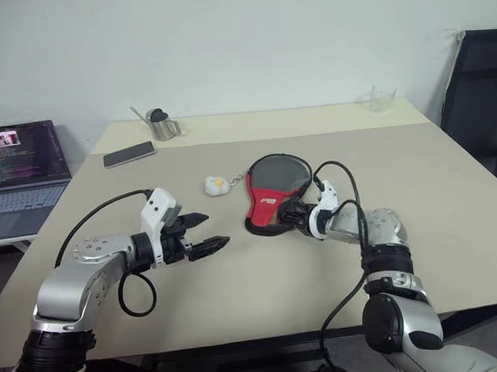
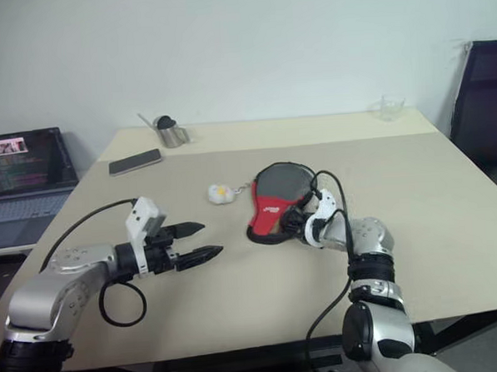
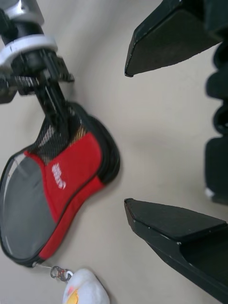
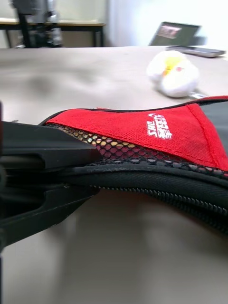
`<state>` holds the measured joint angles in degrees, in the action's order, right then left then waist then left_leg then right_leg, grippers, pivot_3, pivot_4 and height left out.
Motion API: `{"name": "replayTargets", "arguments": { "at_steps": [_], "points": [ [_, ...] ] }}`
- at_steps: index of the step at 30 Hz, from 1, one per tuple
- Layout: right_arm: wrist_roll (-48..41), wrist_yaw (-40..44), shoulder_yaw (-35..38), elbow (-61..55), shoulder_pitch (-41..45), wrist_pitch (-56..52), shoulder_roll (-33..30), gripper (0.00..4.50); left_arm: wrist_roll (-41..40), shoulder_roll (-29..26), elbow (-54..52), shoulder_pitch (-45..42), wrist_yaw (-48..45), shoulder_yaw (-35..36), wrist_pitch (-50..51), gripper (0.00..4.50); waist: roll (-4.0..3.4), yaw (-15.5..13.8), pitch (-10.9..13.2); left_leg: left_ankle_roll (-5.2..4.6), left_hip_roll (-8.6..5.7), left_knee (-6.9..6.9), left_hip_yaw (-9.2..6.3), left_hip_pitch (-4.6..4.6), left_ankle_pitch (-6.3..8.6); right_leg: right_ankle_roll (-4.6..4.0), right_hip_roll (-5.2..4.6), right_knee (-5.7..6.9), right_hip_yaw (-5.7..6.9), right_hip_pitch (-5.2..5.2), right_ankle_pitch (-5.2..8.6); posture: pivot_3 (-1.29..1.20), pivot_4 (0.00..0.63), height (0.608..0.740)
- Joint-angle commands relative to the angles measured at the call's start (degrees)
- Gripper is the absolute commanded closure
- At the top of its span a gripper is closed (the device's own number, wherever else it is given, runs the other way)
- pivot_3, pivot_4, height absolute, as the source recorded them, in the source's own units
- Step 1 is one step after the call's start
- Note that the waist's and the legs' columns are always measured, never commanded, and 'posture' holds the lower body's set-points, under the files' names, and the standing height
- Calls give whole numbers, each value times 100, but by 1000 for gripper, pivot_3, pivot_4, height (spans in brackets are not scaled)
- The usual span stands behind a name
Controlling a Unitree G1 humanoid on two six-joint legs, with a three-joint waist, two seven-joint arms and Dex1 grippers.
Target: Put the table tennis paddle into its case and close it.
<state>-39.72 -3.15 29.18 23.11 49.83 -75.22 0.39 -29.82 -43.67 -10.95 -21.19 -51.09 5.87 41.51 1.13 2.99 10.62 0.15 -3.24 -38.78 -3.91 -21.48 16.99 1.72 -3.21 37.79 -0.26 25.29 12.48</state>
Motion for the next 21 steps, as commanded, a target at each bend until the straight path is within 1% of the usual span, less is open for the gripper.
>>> {"name": "replayTargets", "arguments": {
  "at_steps": [1,3,6,9,11,17,21],
  "points": [
    [-429,327,-205,-902,-225,-1180,-266,4482,52,-12,107,-218,-124,-70,-181,0,0,-16,0,0,0,0,0,-5,0,0,0,-2,1,2,0,0,150,740],
    [-575,515,-277,-1259,-354,-1609,-441,4482,70,10,226,-319,-186,-137,-224,0,0,-29,0,-1,0,0,-2,-11,1,0,0,-7,3,4,0,0,150,740],
    [-962,826,-755,-1646,-656,-1728,-861,4482,130,35,385,-471,-286,-259,-294,0,0,-23,0,-4,1,0,-2,-12,3,0,0,-7,6,5,0,0,150,740],
    [-1409,1300,-1702,-2356,-1243,-1728,-1744,4482,192,75,576,-664,-399,-399,-372,0,0,-29,0,-6,0,0,-5,-14,3,2,0,-10,14,4,1,0,150,740],
    [-1592,1598,-2129,-2767,-1576,-1728,-2233,4482,246,97,690,-745,-470,-470,-421,0,0,-39,0,-9,-1,-1,-10,-18,5,4,1,-18,24,0,2,0,150,740],
    [-2096,2114,-2568,-3644,-2227,-1728,-2967,4482,353,186,933,-936,-631,-641,-534,0,1,-95,0,-11,1,-3,-25,-29,6,6,-1,-30,43,-2,3,0,150,740],
    [-2095,2463,-2871,-4210,-2638,-1728,-3337,4482,419,245,1041,-1030,-712,-722,-575,0,2,-125,-1,-11,2,-3,-42,-38,6,6,-1,-54,70,-11,2,0,150,740]
  ]
}}
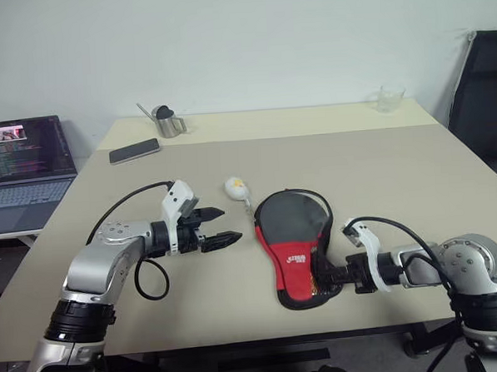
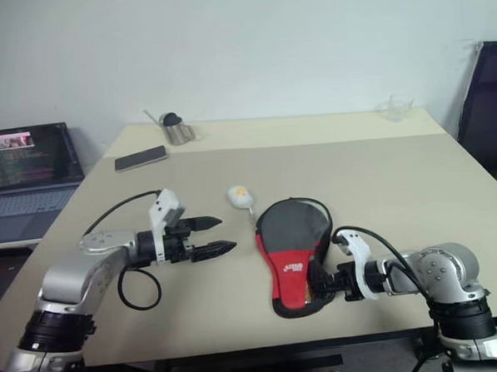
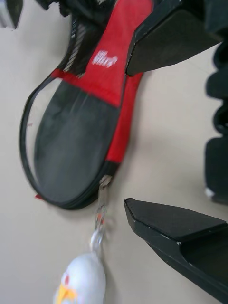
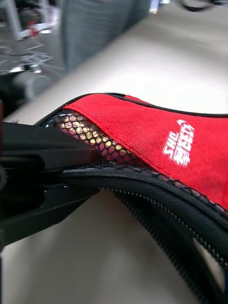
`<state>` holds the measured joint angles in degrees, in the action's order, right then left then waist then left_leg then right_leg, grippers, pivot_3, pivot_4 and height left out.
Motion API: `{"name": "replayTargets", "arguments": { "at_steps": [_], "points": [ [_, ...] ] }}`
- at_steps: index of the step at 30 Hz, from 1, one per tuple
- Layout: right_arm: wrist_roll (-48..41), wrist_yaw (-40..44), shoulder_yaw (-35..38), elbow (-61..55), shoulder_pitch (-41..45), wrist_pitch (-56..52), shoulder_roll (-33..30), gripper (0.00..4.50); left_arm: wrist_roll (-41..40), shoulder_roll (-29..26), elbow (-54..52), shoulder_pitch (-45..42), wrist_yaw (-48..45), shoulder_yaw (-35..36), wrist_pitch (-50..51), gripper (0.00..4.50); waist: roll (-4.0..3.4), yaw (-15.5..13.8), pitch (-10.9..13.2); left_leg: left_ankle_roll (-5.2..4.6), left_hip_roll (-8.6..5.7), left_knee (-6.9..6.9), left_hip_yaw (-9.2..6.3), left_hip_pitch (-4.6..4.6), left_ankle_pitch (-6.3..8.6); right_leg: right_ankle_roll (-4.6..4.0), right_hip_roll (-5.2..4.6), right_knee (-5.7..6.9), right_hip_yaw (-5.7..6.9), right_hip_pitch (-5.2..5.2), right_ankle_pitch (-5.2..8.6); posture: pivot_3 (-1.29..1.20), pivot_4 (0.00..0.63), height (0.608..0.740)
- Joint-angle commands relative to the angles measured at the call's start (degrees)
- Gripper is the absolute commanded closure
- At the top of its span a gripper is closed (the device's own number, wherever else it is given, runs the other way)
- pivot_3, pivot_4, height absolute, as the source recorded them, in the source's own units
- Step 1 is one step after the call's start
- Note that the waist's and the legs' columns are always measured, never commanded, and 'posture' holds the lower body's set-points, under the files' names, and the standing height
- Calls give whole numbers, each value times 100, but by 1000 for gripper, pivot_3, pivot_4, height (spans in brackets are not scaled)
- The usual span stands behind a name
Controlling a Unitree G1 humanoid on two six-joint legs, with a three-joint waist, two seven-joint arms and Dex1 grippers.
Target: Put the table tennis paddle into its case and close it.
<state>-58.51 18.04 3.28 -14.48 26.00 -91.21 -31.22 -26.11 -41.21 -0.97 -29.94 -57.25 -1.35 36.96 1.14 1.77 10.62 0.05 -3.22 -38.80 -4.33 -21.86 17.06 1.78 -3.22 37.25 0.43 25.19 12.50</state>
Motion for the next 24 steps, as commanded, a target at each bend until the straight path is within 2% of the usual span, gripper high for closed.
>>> {"name": "replayTargets", "arguments": {
  "at_steps": [1,8,14,18,22,24],
  "points": [
    [-238,444,-322,-559,-332,-129,-231,4482,59,8,68,-179,-115,-15,-127,0,1,-6,0,0,1,0,-6,0,0,0,0,-8,4,-6,0,0,150,740],
    [105,985,-749,-775,-655,295,-653,4482,144,22,152,-222,-210,-69,-168,0,2,-11,-1,0,0,1,-10,-6,3,1,-1,-22,9,-9,0,0,150,740],
    [80,1110,-360,-485,-558,519,-322,4482,190,33,145,-218,-232,-39,-172,0,2,-8,-1,0,3,-1,-11,-3,3,0,-1,-17,9,-9,-1,0,150,740],
    [91,1298,-278,-513,-496,670,-423,3444,206,29,123,-189,-203,12,-187,0,3,-8,-1,1,3,-3,-11,-3,3,1,-1,-15,8,-9,-1,0,150,740],
    [-14,1661,-95,-659,-404,768,-755,2064,233,14,131,-155,-147,65,-230,0,2,-14,-1,1,1,-5,-11,-4,3,2,-1,-15,9,-9,-2,0,150,740],
    [-15,2067,2,-841,-414,959,-1200,1325,249,-3,201,-181,-111,130,-264,0,2,-25,-1,0,0,-6,-12,-5,3,3,-2,-16,10,-11,-3,0,150,740]
  ]
}}
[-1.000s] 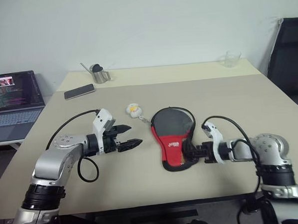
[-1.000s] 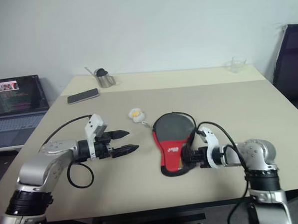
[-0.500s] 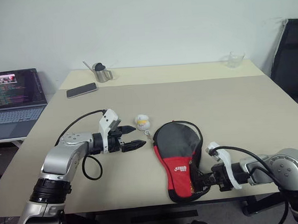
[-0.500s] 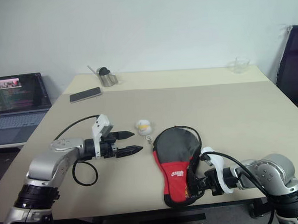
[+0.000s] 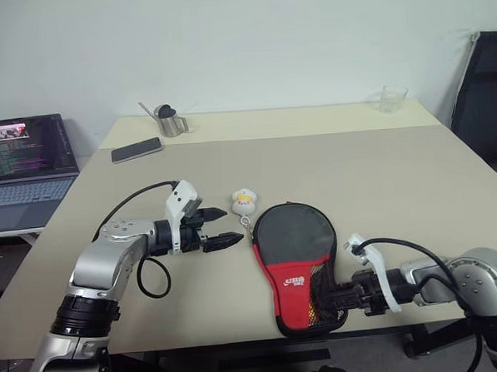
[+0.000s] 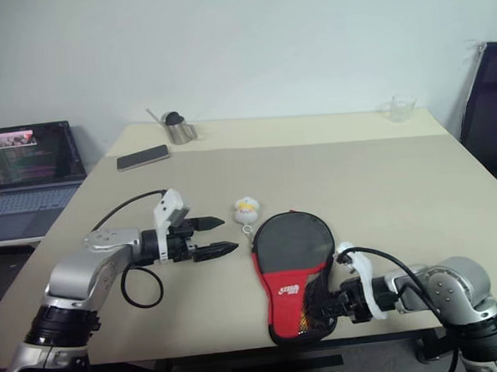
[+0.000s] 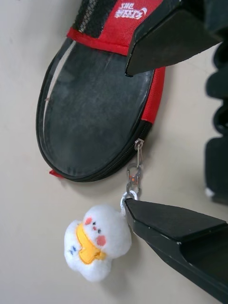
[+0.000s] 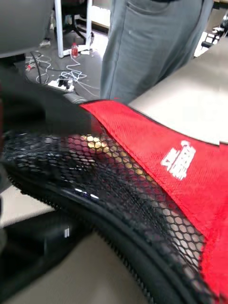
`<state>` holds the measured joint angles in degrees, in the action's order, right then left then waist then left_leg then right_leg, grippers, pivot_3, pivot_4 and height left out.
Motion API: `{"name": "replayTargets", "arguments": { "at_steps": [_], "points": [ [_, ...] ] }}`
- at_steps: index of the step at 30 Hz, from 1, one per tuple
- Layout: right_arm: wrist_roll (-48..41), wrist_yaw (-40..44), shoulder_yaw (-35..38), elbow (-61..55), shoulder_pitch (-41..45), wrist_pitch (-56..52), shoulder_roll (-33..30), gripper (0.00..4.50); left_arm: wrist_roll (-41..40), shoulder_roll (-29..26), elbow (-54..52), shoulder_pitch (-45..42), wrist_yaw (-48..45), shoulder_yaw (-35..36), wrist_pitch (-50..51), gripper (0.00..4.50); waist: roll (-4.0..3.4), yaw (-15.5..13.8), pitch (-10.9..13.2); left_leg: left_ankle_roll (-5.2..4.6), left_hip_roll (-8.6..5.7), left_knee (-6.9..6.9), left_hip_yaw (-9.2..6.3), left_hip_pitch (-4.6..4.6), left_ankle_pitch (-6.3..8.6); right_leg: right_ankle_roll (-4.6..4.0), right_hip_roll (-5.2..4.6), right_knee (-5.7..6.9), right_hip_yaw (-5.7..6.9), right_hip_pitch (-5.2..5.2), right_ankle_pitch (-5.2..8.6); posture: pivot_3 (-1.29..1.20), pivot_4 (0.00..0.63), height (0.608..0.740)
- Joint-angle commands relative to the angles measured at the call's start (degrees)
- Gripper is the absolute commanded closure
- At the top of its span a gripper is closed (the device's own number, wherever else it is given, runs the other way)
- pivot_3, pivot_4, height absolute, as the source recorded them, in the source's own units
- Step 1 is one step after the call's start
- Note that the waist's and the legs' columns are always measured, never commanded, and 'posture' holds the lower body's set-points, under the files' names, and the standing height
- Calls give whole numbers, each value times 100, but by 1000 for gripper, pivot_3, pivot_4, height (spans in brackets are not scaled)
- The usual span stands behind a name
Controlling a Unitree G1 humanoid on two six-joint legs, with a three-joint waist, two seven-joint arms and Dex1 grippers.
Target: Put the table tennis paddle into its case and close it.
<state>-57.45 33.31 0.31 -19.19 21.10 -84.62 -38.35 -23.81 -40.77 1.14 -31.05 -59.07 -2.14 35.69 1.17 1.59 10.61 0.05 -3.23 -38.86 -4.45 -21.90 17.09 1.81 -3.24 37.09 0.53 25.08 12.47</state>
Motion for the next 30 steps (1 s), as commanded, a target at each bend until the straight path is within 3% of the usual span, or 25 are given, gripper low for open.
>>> {"name": "replayTargets", "arguments": {
  "at_steps": [1,4,6,8,12,16,19,23,30],
  "points": [
    [-50,759,287,-472,38,457,-746,1027,27,-56,28,-88,87,237,-156,0,0,-10,0,0,-2,-1,1,-2,0,1,-1,0,-1,1,0,0,150,740],
    [299,1473,237,-665,-157,1111,-1576,37,62,-38,204,-189,200,319,-239,0,0,-16,0,-1,-2,-2,0,0,0,1,-1,-2,5,-2,0,0,150,740],
    [221,2026,583,-629,-167,1434,-1988,37,92,-3,388,-307,320,394,-315,0,1,-28,1,-1,-2,-4,-2,-2,1,2,0,-3,10,-4,0,0,150,740],
    [322,2072,752,-350,314,1834,-1988,37,140,94,633,-467,500,442,-388,0,3,-13,2,-1,-2,-4,4,1,1,5,0,-2,12,-4,-1,0,150,740],
    [959,398,584,748,1959,2454,-228,37,511,526,1386,-1024,1088,338,-656,0,12,35,1,-1,7,-9,29,27,-1,11,2,-4,0,-18,-15,0,150,740],
    [2698,-472,-896,1030,1956,3582,912,37,965,1015,2344,-1690,1733,147,-606,0,30,-25,-10,19,11,-6,-1,52,-11,-1,5,1,5,-53,-28,0,150,740],
    [2973,-825,-1077,1325,1726,3792,1696,37,1202,1266,2911,-2034,1979,63,-605,0,30,-61,-11,44,-1,-10,-6,15,-25,-3,2,4,3,-14,-28,0,150,740],
    [3365,-1045,-1232,1682,1371,3912,2106,37,1369,1592,3513,-2351,2171,24,-665,0,33,-67,-13,52,-25,-28,4,-94,-31,10,-11,8,5,84,-38,0,150,740],
    [3807,-909,-1666,1940,1010,3347,2039,37,1462,1955,3819,-2358,1954,-42,-827,0,31,-18,-23,52,-19,-18,15,-76,-32,12,-11,4,3,79,-40,0,150,740]
  ]
}}
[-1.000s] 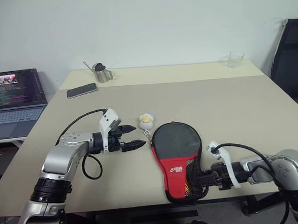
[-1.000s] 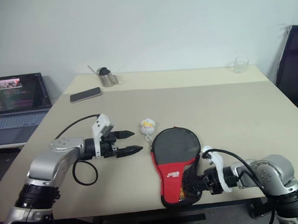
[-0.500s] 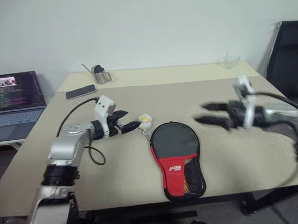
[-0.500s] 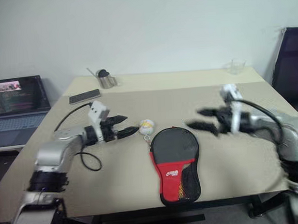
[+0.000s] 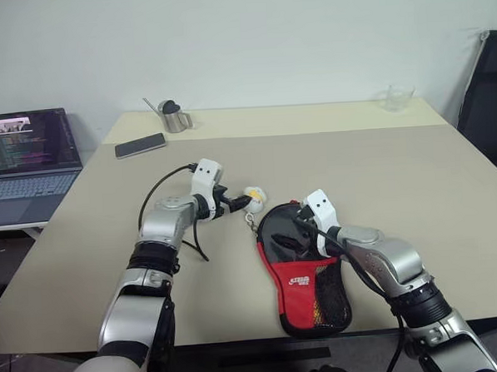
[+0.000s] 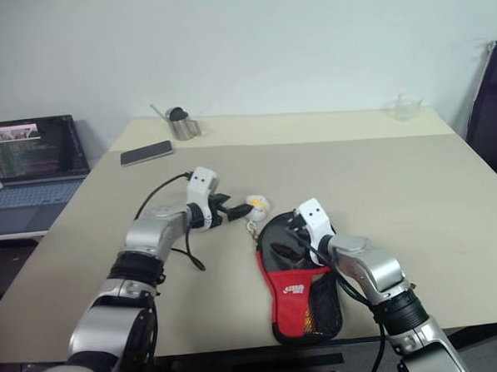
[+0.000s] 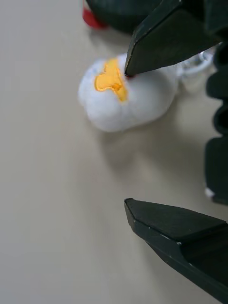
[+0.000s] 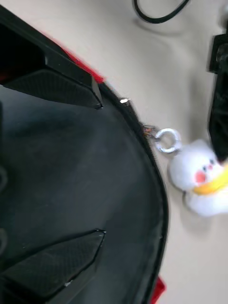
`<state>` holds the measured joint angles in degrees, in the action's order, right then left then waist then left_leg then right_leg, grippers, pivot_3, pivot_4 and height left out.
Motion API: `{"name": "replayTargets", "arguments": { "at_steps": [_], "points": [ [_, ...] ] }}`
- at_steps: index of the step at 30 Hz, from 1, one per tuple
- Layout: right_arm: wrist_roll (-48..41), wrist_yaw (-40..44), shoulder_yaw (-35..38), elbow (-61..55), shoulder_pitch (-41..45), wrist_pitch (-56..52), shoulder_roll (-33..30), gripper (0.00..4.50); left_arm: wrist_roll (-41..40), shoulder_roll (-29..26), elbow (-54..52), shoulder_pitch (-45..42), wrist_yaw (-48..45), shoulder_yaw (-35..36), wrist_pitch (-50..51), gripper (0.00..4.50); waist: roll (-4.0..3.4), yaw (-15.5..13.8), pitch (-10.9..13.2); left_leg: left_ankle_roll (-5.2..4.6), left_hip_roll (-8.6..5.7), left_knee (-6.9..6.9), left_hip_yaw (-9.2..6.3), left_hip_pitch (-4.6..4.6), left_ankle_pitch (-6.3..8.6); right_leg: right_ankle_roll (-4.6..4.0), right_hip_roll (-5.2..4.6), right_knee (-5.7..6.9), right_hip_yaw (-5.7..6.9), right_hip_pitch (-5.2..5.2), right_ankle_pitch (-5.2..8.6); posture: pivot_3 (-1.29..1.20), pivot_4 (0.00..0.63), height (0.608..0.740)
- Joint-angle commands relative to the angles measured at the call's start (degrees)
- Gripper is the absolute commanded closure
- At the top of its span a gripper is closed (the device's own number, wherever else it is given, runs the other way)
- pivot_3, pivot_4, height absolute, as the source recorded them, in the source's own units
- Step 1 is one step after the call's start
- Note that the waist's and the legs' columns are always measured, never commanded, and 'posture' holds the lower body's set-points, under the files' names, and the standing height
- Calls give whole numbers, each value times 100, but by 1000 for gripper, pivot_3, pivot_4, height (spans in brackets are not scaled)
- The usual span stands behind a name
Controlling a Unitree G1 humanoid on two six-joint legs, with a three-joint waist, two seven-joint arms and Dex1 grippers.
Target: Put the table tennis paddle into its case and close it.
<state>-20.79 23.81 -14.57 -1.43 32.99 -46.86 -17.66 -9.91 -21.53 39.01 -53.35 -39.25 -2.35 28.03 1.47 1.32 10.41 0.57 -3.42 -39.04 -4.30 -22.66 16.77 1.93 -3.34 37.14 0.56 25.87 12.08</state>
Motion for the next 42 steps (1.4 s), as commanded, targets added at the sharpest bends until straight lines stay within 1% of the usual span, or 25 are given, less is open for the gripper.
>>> {"name": "replayTargets", "arguments": {
  "at_steps": [1,4,8,12,13,18,22,25,27,31,35,36,37,40,42],
  "points": [
    [112,38,-127,165,-198,-498,24,37,122,64,96,-131,35,-33,-40,0,1,12,-3,-1,1,1,-1,20,0,0,2,2,0,-20,0,0,150,740],
    [62,70,-58,90,-249,-611,131,37,155,132,119,-97,76,-36,-4,0,4,27,-11,-23,5,10,-2,100,14,1,10,-3,-1,-92,1,0,150,740],
    [135,86,-47,72,-253,-681,168,37,31,93,-51,-29,80,140,154,0,6,28,-16,-26,5,9,-3,120,15,0,15,11,-4,-107,0,0,150,740],
    [179,169,-62,80,-234,-739,214,37,111,119,15,1,31,76,123,0,6,29,-16,-26,9,15,-6,169,16,1,16,1,-2,-160,1,0,150,740],
    [196,183,-78,88,-229,-740,228,37,152,188,157,-47,107,60,127,0,7,30,-16,-27,9,16,-9,180,16,1,16,-4,0,-173,1,0,150,740],
    [236,225,-102,92,-231,-759,275,37,369,509,935,-214,460,8,-32,0,10,30,-26,-27,7,15,-10,182,16,1,17,-3,1,-176,1,0,150,740],
    [268,286,-142,96,-239,-780,295,37,507,766,1680,-446,616,56,-574,0,11,22,-70,-26,7,15,-13,185,16,1,17,-2,4,-179,1,0,150,740],
    [317,345,-163,101,-235,-775,284,0,560,830,1996,-661,726,119,-860,617,11,23,-80,-26,5,15,-13,186,16,3,17,-1,5,-182,1,0,150,740],
    [343,367,-155,115,-236,-771,284,0,592,860,2147,-780,809,134,-991,1254,11,23,-80,-26,5,14,-14,186,16,4,17,-1,5,-182,1,0,150,740],
    [387,415,-159,83,-256,-804,306,0,698,919,2377,-969,932,102,-1233,2781,12,25,-80,-26,6,15,-13,185,16,3,17,-2,4,-180,1,0,150,740],
    [388,476,-203,40,-271,-848,317,0,947,984,2586,-1148,1007,-52,-1535,4090,12,24,-80,-26,7,17,-13,184,17,3,17,-5,4,-179,1,0,150,740],
    [388,497,-215,39,-269,-856,309,0,1052,1003,2654,-1208,1026,-121,-1647,4296,12,24,-80,-26,7,18,-13,184,17,4,17,-6,4,-178,1,0,150,740],
    [388,518,-227,36,-265,-867,301,0,1164,1023,2738,-1277,1061,-194,-1766,4393,12,25,-80,-26,7,18,-13,184,17,4,17,-6,4,-178,1,0,150,740],
    [388,573,-252,2,-262,-912,285,0,1176,1126,2999,-1485,1077,-121,-1904,4394,12,25,-80,-26,6,19,-12,183,17,4,18,-7,5,-179,1,0,150,740],
    [296,754,-391,-274,-360,-967,228,0,1324,1272,3279,-1666,1413,-159,-2037,4394,12,23,-80,-26,6,19,-13,182,17,4,17,-8,6,-179,1,0,150,740]
  ]
}}
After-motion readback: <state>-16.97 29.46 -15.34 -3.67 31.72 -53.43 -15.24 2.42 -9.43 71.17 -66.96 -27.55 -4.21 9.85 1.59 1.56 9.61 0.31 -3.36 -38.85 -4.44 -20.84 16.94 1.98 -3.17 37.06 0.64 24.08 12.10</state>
